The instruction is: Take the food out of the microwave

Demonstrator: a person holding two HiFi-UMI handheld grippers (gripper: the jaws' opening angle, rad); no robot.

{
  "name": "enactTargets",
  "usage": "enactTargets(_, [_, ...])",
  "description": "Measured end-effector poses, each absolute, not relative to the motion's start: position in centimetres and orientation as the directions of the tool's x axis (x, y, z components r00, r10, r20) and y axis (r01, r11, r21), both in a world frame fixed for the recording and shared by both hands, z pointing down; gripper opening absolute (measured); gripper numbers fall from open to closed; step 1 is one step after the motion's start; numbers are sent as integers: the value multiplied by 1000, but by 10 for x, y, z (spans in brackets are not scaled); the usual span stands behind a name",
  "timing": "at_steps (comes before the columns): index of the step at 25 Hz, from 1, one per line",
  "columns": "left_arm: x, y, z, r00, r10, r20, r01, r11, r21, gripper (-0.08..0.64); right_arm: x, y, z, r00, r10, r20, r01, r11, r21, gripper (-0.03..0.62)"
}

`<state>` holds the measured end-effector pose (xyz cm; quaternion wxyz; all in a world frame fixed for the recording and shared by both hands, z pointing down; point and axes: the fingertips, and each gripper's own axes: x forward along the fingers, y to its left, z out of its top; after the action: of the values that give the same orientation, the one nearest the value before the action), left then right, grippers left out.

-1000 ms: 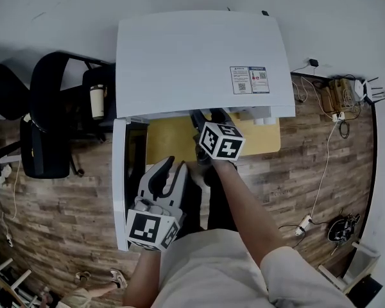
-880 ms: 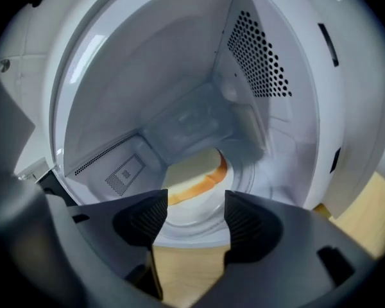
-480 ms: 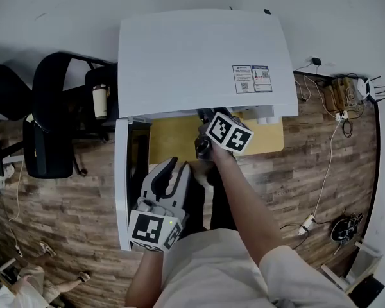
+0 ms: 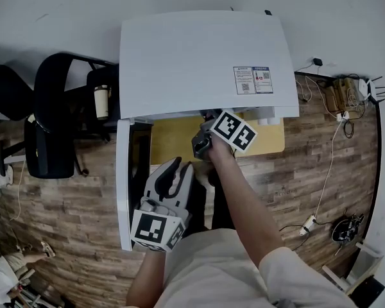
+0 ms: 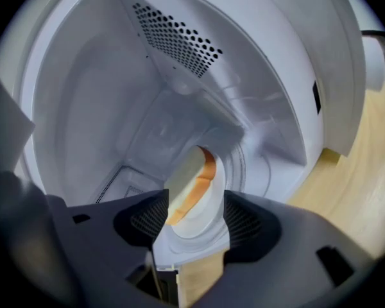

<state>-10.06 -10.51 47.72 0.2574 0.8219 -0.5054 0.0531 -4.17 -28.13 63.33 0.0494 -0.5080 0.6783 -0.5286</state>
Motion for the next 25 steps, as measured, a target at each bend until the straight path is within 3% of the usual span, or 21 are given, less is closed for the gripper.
enactTargets(10, [-96, -107, 478, 489, -799, 349, -854, -359, 376, 77, -37, -282, 638, -492, -754, 436, -407, -244, -880, 230])
enactTargets(18, [-95, -110, 479, 488, -798, 353, -855, -358, 375, 77, -36, -280, 649, -497, -756, 426, -281, -325, -903, 123])
enactTargets(25, [-98, -112, 478, 485, -798, 358, -857, -353, 375, 77, -34, -276, 658, -471, -742, 478, -296, -377, -878, 50])
